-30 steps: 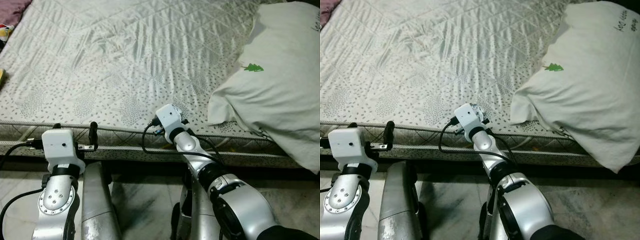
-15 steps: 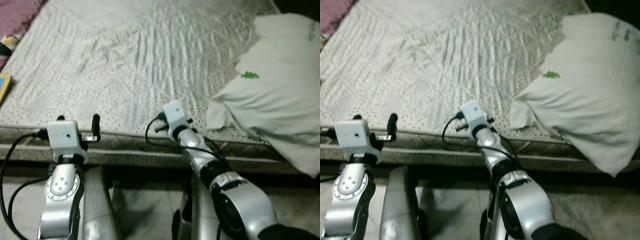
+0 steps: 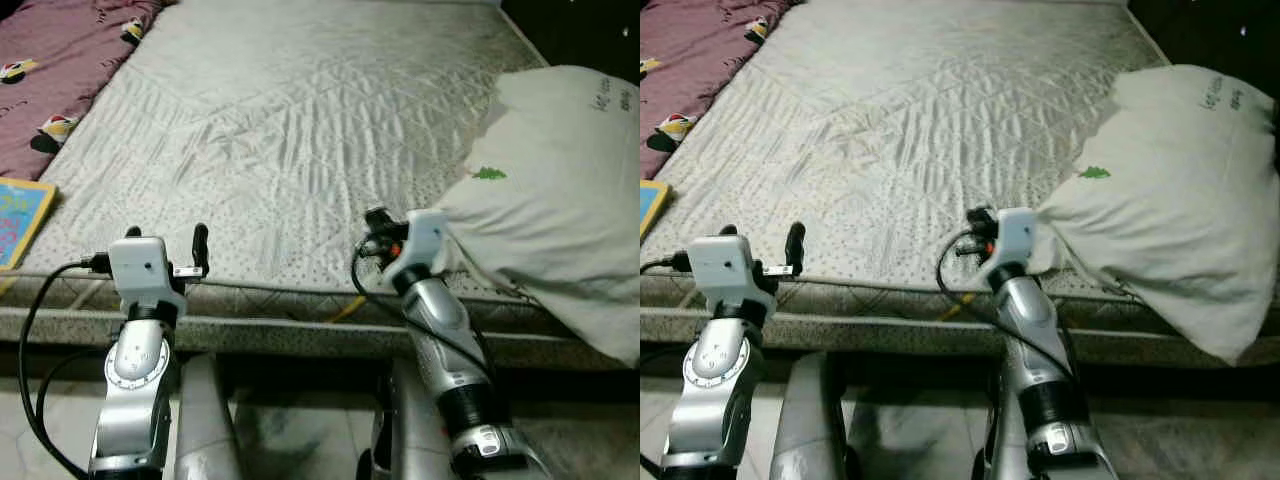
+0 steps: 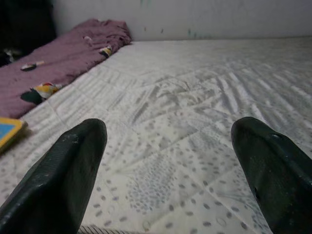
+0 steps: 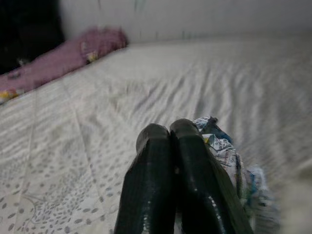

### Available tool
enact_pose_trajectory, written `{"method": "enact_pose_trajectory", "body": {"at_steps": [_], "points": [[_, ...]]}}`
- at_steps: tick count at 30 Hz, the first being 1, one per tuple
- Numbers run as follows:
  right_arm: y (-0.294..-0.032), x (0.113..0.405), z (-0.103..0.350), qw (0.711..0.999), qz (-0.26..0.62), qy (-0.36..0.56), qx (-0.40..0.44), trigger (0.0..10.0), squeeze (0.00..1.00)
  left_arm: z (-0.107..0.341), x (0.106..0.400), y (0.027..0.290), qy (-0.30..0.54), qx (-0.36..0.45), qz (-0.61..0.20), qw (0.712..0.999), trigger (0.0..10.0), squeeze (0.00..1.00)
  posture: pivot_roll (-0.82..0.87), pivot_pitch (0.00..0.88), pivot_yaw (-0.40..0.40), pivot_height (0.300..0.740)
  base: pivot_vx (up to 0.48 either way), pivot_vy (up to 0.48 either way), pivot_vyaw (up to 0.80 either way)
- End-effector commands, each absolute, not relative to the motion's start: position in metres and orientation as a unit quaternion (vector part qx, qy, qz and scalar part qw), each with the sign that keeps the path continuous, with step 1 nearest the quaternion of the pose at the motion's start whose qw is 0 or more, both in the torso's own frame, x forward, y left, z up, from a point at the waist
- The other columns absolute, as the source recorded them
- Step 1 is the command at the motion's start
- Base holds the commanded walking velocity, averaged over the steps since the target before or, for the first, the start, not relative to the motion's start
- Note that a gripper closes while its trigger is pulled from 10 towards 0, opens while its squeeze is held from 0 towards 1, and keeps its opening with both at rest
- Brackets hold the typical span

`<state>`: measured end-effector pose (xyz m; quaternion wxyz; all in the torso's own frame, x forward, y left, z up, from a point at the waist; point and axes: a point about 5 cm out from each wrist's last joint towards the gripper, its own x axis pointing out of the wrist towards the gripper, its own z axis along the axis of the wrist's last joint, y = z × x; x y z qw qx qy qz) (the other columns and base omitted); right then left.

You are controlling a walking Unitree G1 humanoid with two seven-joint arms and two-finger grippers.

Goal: Clean up the room

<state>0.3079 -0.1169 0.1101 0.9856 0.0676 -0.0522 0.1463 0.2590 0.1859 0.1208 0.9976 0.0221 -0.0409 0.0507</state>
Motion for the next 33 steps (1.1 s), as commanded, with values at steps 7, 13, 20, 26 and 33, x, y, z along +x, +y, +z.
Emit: {"method": "enact_pose_trajectory", "body": {"at_steps": [7, 13, 20, 26, 33], "points": [[-0.121, 0.279, 0.111, 0.989, 0.131, -0.052, 0.054, 2.7, 0.0, 0.096, 0.246, 0.185, 0.009, -0.003, 0.04, 0.999, 10.0, 0.0, 0.04, 0.0, 0.016, 0.502, 0.0, 0.0, 0.0], [-0.122, 0.272, 0.116, 0.99, 0.126, -0.052, 0.045, 10.0, 0.0, 0.103, 0.253, 0.179, -0.011, -0.004, 0.024, 1.0, 10.0, 0.0, 0.05, 0.0, 0.013, 0.502, 0.0, 0.0, 0.0], [-0.117, 0.272, 0.123, 0.989, 0.13, -0.052, 0.049, 10.0, 0.0, 0.105, 0.254, 0.184, -0.013, -0.007, 0.031, 0.999, 10.0, 0.0, 0.05, 0.0, 0.013, 0.541, 0.0, 0.0, 0.0], [-0.118, 0.275, 0.125, 0.99, 0.123, -0.048, 0.054, 10.0, 0.0, 0.103, 0.251, 0.181, -0.005, -0.022, 0.029, 0.999, 10.0, 0.0, 0.05, 0.0, 0.008, 0.571, 0.0, 0.0, 0.0], [-0.12, 0.277, 0.128, 0.991, 0.117, -0.048, 0.052, 10.0, 0.0, 0.103, 0.252, 0.18, -0.007, -0.019, 0.029, 0.999, 10.0, 0.0, 0.05, 0.0, 0.005, 0.605, 0.0, 0.0, 0.0]]}}
